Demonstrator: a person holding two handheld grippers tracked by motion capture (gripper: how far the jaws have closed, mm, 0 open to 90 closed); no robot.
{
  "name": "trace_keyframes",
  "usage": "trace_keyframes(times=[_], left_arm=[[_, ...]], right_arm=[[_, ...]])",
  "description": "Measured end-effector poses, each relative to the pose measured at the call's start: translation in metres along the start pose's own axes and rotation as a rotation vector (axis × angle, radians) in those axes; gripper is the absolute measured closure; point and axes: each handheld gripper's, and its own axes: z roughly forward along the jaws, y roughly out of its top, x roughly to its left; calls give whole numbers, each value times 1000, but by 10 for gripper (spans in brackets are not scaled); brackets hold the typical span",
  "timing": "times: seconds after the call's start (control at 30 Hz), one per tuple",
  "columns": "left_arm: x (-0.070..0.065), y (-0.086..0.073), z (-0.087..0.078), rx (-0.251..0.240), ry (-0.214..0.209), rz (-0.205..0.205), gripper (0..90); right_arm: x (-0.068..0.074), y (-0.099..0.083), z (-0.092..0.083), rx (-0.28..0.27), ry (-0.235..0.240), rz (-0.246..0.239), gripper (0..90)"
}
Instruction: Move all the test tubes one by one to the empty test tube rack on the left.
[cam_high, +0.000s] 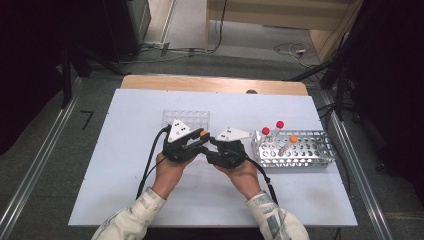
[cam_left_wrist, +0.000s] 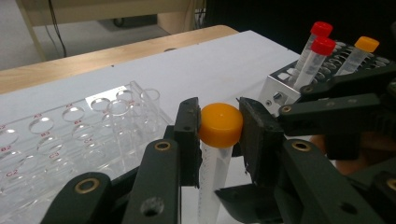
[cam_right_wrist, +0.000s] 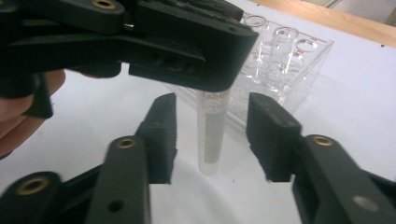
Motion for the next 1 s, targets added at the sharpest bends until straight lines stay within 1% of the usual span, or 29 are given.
trace_keyframes(times=[0.13, 0.2, 0.3, 0.5, 0.57, 0.8, 0.9, 1.0], left_arm=[[3, 2, -1, -4, 7, -10, 701], [5, 4, -1, -1, 10, -16, 701], [9, 6, -3, 0, 18, -29, 701], [16, 13, -7, -21, 35, -43, 701], [18, 17, -7, -21, 45, -42, 701], [29, 32, -9, -34, 88, -49, 701], [34, 38, -9, -45, 103, -55, 701], [36, 44, -9, -55, 113, -51, 701]], right_arm=[[-3, -3, -8, -2, 0, -9, 468], [-5, -5, -13, 0, -2, -5, 449], [-9, -9, -19, -2, -5, -1, 449], [-14, -16, -31, -5, -10, 1, 442], [-15, -18, -34, -7, -13, 5, 433], [-21, -24, -40, -9, -24, 21, 424], [-22, -24, -41, -10, -23, 23, 425], [-24, -25, -41, -12, -26, 27, 425]])
